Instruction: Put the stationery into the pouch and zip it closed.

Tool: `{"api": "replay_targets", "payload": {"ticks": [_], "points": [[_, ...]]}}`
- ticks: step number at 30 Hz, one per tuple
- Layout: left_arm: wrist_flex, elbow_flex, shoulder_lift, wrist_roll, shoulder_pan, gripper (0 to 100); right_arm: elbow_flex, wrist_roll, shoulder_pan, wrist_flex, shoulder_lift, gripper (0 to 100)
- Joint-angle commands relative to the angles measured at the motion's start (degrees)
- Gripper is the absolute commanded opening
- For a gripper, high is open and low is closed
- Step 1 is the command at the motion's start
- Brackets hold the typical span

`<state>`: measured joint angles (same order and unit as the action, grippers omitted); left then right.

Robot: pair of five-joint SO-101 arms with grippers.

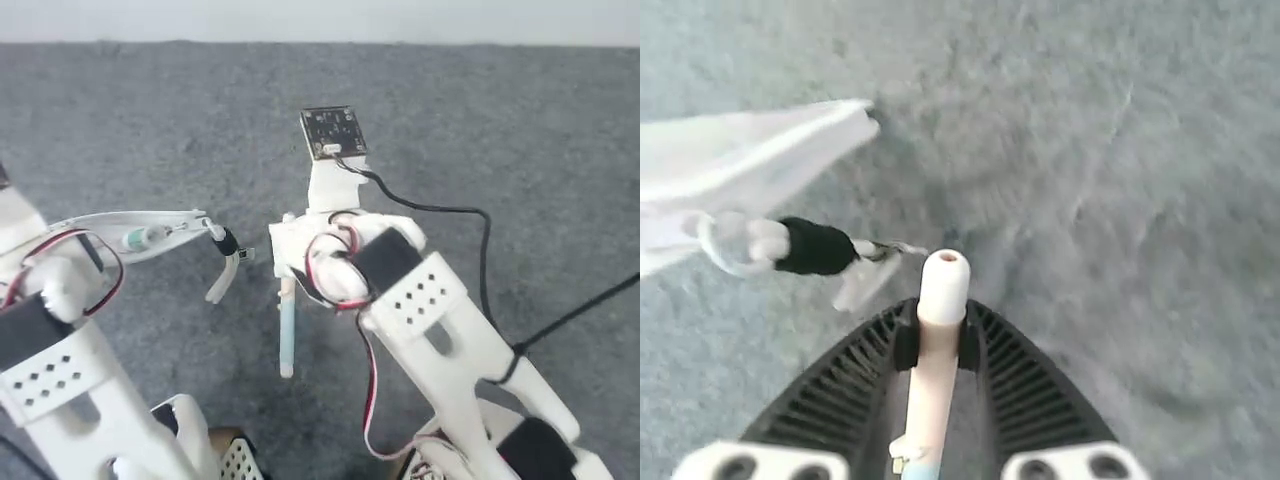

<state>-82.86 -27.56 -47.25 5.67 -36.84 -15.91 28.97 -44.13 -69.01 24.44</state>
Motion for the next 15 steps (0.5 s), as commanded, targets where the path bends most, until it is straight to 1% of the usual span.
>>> {"api": "replay_targets", "payload": {"ticks": [1, 6, 10, 15], "points": [[1.58, 0.31, -0.09, 0.62, 0.53, 1, -1.58, -0.7, -0.57, 4.79, 5.32, 0.6], [1.58, 0.4, -0.09, 0.62, 0.62, 1, -5.89, -0.7, -0.84, 12.44, 8.57, 0.6], [2.64, 0.22, -0.09, 0.62, 2.9, 1, -7.38, -0.7, -4.09, 18.15, 11.82, 0.6], [2.55, 0.13, -0.09, 0.7, 3.25, 1, -7.91, -0.7, -7.6, 23.78, 14.9, 0.6]]}}
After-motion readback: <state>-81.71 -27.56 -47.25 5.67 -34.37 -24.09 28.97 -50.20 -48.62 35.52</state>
